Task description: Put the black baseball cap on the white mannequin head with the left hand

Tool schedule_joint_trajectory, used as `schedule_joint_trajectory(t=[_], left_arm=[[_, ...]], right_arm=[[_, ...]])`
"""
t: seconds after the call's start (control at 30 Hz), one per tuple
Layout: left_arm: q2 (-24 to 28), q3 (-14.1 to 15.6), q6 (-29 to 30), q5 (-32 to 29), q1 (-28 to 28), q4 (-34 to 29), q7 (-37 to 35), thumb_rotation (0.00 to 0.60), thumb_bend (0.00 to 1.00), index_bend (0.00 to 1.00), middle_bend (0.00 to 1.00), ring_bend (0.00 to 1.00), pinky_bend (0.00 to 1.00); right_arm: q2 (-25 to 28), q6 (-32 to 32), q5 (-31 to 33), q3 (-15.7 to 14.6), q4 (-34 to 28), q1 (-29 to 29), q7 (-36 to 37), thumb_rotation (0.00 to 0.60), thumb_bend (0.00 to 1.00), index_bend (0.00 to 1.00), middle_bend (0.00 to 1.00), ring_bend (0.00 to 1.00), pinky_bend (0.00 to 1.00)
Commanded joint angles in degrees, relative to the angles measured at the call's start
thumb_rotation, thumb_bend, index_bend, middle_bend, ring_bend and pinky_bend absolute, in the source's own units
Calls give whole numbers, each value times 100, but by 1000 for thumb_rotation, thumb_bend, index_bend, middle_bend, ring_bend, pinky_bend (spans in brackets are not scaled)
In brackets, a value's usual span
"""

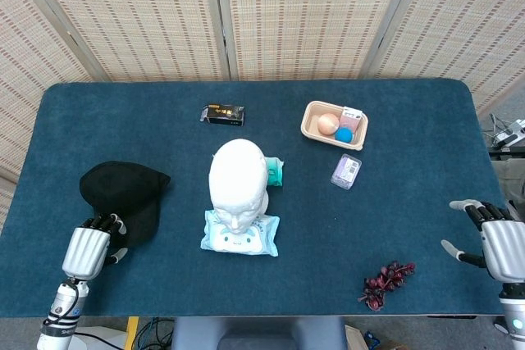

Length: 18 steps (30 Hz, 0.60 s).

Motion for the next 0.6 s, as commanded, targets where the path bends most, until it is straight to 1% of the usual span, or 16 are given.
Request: schedule_joint_trajectory(t=[0.03,0.43,0.6], left_arm=[[-24,-14,28,-12,5,56,-36,600,23,528,422,351,498],[-101,-102,296,0,-2,292,-294,600,23,544,418,351,498],[-52,-131,361,2,-16,292,-307,600,42,545,418,351,498]], right_arm=[[-1,2,-2,-1,0,-1,-1,600,94,326,356,311,383],[-1,6,-4,-2,0,-3,1,600,94,326,356,311,384],[-7,2,-6,-5,1,-2,-9,600,95,326,356,311,383]])
